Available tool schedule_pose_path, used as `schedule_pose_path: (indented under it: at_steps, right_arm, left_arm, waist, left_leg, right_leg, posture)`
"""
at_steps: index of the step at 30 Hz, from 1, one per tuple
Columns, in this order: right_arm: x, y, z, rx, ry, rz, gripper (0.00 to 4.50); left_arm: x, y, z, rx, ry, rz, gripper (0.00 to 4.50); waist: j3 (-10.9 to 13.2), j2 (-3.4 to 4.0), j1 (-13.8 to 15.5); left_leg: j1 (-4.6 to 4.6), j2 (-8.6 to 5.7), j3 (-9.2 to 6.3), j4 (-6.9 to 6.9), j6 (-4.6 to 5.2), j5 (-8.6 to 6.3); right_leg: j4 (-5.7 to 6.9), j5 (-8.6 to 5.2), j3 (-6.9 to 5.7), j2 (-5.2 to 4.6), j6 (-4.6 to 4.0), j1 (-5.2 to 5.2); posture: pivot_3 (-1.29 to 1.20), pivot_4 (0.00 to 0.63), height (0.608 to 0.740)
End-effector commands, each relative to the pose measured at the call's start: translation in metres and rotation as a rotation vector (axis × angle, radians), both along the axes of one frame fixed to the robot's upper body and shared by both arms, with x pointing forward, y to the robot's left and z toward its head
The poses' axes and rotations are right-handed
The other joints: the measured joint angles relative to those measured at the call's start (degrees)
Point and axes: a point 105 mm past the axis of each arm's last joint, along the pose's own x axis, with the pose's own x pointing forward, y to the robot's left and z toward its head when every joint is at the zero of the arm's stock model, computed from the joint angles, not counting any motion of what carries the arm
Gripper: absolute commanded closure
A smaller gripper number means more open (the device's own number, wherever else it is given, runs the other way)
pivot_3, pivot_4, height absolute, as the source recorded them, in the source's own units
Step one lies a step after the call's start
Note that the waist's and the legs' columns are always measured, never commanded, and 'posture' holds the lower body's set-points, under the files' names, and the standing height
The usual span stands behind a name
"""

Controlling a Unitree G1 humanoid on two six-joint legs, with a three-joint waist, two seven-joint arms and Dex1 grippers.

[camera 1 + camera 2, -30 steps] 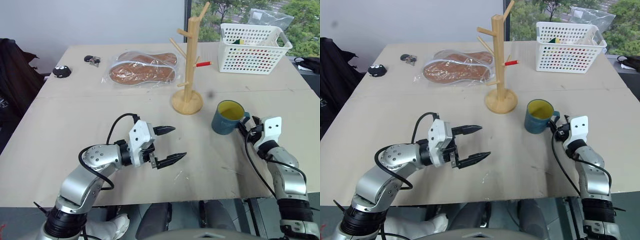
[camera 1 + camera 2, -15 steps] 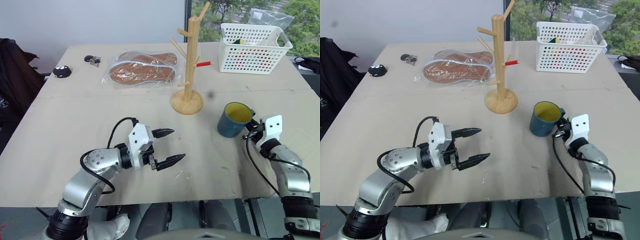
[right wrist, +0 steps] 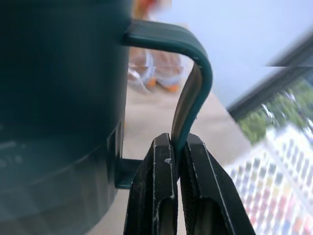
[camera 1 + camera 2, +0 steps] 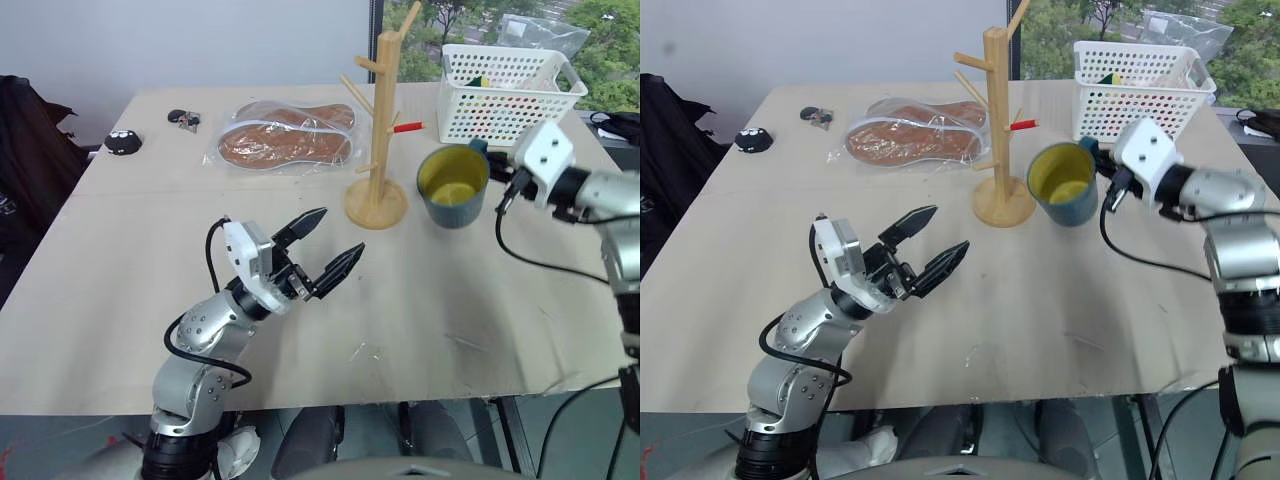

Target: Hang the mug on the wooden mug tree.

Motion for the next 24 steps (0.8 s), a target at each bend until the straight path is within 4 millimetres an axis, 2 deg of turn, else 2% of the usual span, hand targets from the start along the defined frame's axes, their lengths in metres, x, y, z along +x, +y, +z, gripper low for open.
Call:
schedule_pose_path:
  at_steps: [1, 4, 9, 13, 24]
  right_arm:
    - [0.004, 0.012, 0.022, -0.073, -0.03, 0.074, 4.48]
    - [0.008, 0.021, 0.028, -0.189, -0.031, 0.15, 4.48]
    - [0.016, 0.03, 0.036, -0.287, -0.047, 0.202, 4.48]
    - [0.021, 0.042, 0.041, -0.327, -0.053, 0.25, 4.48]
    - [0.039, 0.05, 0.045, -0.347, -0.067, 0.215, 4.48]
  left_arm:
    - [-0.005, -0.003, 0.02, -0.046, -0.091, 0.017, 0.0]
    - [-0.004, -0.006, 0.024, -0.071, -0.103, 0.032, 0.0]
    - [-0.004, -0.01, 0.028, -0.107, -0.114, 0.048, 0.0]
    - [-0.005, -0.01, 0.028, -0.117, -0.113, 0.055, 0.0]
    - [-0.005, -0.008, 0.027, -0.116, -0.111, 0.057, 0.0]
  waist:
    - [0.01, 0.0, 0.02]
    - [0.01, -0.01, 0.03]
    - [0.01, -0.01, 0.01]
    - [0.01, 0.0, -0.2]
    - [0.01, 0.0, -0.08]
  left_leg:
    - [-0.02, 0.0, 0.0, -0.01, -0.01, 0.01]
    - [-0.06, 0.0, 0.01, -0.02, -0.02, 0.01]
    - [-0.27, -0.04, 0.04, -0.04, -0.04, 0.02]
    - [-0.48, -0.04, 0.05, -0.04, -0.05, 0.03]
    - [-0.58, -0.12, -0.01, -0.02, -0.06, 0.03]
  right_leg:
    - [0.0, 0.0, 0.0, 0.0, 0.0, -0.02]
    - [0.0, 0.0, 0.01, -0.01, -0.01, -0.08]
    - [0.03, 0.01, 0.02, -0.08, 0.0, -0.33]
    - [0.06, 0.02, 0.04, -0.08, 0.0, -0.59]
    - [0.06, 0.03, -0.02, -0.16, 0.0, -0.65]
  posture:
    - [0.0, 0.15, 0.74]
    - [0.0, 0.15, 0.74]
    - [0.0, 0.15, 0.74]
    - [0.0, 0.15, 0.74]
    - [0.0, 0.15, 0.74]
